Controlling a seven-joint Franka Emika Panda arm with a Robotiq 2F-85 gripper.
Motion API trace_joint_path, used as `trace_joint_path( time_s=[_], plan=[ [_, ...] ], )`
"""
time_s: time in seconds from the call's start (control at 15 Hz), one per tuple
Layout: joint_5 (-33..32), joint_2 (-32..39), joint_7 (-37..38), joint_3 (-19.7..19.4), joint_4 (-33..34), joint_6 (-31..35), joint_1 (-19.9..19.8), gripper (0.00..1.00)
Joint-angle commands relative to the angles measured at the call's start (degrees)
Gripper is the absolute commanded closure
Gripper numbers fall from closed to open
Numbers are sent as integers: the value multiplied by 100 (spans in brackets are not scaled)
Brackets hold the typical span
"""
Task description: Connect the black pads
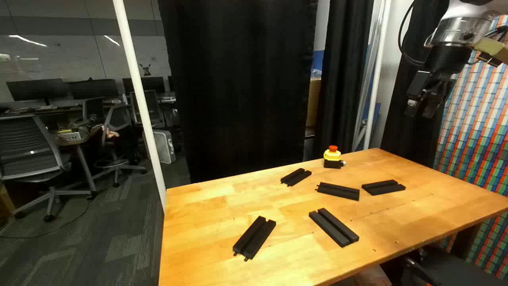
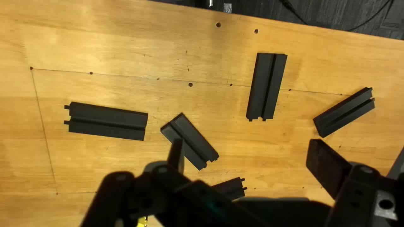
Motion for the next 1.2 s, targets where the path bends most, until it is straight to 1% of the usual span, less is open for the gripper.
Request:
trace_joint_path(
  time_s=[0.0,0.4,0.53,0.8,1.13],
  plan=[
    [40,20,-39,43,48,-11,-62,0],
    [39,-9,-37,39,109,-12,-59,0],
    [138,103,127,48,106,54,-62,0],
    [568,413,888,192,123,149,-115,0],
    [1501,962,2206,491,45,721,-200,0]
  ],
)
